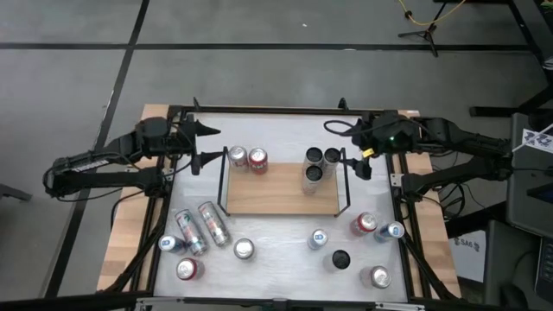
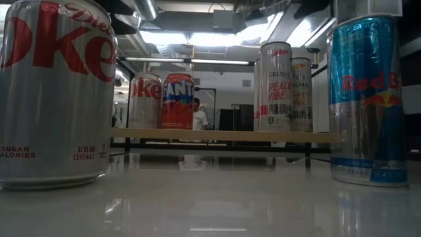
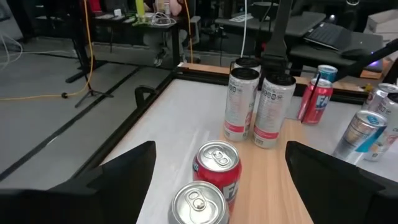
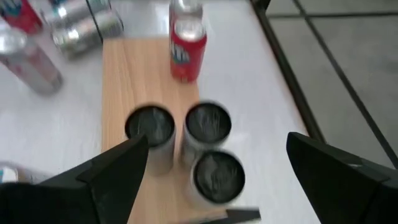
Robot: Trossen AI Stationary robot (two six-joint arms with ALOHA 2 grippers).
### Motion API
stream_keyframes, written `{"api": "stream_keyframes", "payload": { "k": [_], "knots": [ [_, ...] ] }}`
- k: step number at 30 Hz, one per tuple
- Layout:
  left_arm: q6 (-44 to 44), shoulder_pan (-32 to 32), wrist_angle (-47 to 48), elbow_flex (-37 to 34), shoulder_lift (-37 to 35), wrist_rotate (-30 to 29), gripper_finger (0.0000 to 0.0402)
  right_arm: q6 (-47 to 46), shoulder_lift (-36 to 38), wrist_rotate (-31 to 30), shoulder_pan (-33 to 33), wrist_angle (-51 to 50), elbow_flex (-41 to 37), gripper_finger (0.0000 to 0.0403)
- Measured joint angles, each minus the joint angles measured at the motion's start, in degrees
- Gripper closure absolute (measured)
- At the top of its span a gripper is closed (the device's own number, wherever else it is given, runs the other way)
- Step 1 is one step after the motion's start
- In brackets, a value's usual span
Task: Place canned beverage on shelf
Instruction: Put the right white-yellow soda can on the shelf aligned with the other white-yellow soda can
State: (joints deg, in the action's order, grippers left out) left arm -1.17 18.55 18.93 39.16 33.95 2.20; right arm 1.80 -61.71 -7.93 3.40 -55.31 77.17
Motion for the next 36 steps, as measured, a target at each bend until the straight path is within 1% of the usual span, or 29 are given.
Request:
{"api": "stream_keyframes", "payload": {
  "k": [3,5,7,10,12,14,15,16,18,23,25,29,32,36],
  "knots": [
    [0.0,0.0,-0.9,0.0,0.0,0.0,0.005,0.0,0.0,0.1,0.0,4.2,0.0,0.0024],
    [0.0,0.0,-0.9,0.0,0.1,0.0,0.005,-0.2,0.0,2.1,-0.1,7.3,0.0,0.0024],
    [0.0,0.0,-0.8,0.0,0.2,0.0,0.005,-2.1,0.0,5.8,-0.1,9.8,0.0,0.0024],
    [0.0,0.0,-0.8,0.0,0.2,0.0,0.005,-10.4,0.0,11.6,-0.1,12.5,0.0,0.0024],
    [0.0,0.0,-0.8,0.0,0.2,0.0,0.005,-16.5,0.0,16.6,-0.1,13.5,0.0,0.0024],
    [0.0,0.0,-0.8,0.0,0.1,0.0,0.005,-20.5,0.0,21.6,-0.1,13.5,0.0,0.0024],
    [0.1,0.0,-0.8,0.0,0.2,0.0,0.005,-21.5,0.0,23.3,-0.7,13.4,0.0,0.0024],
    [0.1,0.0,-0.8,0.0,0.2,0.0,0.005,-22.4,0.0,23.6,-1.9,13.3,0.0,0.0024],
    [0.1,0.0,-0.8,0.0,0.2,0.0,0.005,-24.8,-0.2,22.0,-5.6,13.3,0.0,0.0024],
    [0.1,0.0,-0.8,0.0,0.2,0.0,0.005,-33.2,-1.3,11.8,-17.4,13.1,0.0,0.0024],
    [0.1,0.0,-0.8,0.0,0.2,0.0,0.005,-38.0,-1.9,6.7,-22.6,12.4,0.0,0.0024],
    [0.1,0.0,-0.6,0.0,0.2,0.0,0.005,-50.3,-4.7,-1.3,-31.9,8.7,0.0,0.0024],
    [0.1,0.0,-0.5,0.0,0.2,0.0,0.005,-60.9,-7.5,-3.7,-37.2,5.3,0.0,0.0024],
    [0.1,0.0,-0.5,0.0,0.2,0.0,0.005,-72.5,-11.4,-4.1,-41.8,1.2,0.0,0.0024]
  ]
}}
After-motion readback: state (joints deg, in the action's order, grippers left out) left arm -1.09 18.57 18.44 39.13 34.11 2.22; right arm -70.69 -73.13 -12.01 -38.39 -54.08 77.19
